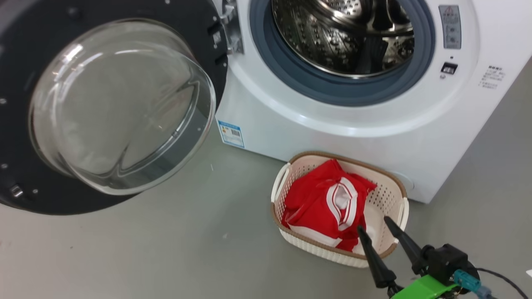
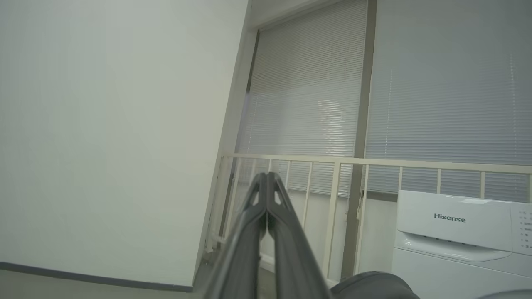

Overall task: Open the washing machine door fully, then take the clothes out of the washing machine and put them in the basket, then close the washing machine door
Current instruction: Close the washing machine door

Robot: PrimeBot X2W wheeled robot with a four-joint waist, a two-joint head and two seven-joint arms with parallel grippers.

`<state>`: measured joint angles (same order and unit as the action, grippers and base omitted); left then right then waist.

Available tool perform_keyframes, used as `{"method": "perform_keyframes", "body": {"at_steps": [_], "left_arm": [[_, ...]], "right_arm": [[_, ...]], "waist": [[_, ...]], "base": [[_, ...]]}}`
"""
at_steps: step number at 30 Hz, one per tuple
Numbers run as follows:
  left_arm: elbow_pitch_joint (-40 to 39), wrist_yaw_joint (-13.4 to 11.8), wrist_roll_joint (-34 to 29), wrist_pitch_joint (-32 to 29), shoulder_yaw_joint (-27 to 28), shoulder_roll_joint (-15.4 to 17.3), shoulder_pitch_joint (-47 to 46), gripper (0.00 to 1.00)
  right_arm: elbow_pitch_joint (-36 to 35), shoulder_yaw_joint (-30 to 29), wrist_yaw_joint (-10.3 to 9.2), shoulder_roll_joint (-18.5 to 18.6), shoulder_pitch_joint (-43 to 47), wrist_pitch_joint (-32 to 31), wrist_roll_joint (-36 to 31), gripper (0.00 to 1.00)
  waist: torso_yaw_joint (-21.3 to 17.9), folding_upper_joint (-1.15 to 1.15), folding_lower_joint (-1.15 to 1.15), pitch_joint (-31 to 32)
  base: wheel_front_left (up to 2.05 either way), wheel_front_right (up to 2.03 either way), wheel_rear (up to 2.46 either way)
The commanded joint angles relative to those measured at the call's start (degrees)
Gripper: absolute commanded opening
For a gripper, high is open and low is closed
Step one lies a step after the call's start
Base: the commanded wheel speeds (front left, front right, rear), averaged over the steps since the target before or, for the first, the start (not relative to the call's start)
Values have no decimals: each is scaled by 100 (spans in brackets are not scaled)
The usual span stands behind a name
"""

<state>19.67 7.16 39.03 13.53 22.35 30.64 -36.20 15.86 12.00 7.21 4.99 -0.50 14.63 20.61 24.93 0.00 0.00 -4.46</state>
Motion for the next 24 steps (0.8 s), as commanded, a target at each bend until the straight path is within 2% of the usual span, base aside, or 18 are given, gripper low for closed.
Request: {"method": "perform_keyframes", "body": {"at_steps": [1,5,11,14,17,20,24], "left_arm": [[132,31,256,-105,42,497,-330,0],[1116,32,1267,-846,-336,887,-923,0],[2340,32,2419,-2649,-812,1255,-1526,0],[2835,32,2682,-3372,-947,1362,-1725,0],[3191,32,2833,-3792,-1015,1408,-1893,0],[3379,32,2936,-4130,-1105,1378,-1993,0],[3472,33,3009,-4274,-1173,1357,-2041,0]], "right_arm": [[-141,82,28,30,-232,37,-53,100],[-126,20,28,37,-274,37,-98,100],[-131,-8,28,36,-283,37,-133,100],[-132,-9,28,35,-305,37,-153,100],[-134,-2,28,39,-340,37,-174,100],[-140,14,28,51,-379,37,-196,100],[-145,43,28,71,-438,37,-218,100]], "waist": [[-43,0,0,-209],[-10,0,0,-335],[14,0,0,-429],[24,0,0,-497],[26,0,0,-584],[14,0,0,-666],[-28,0,0,-782]], "base": [[0,0,0],[0,0,0],[0,0,0],[0,0,0],[0,0,0],[0,0,0],[0,0,0]]}}
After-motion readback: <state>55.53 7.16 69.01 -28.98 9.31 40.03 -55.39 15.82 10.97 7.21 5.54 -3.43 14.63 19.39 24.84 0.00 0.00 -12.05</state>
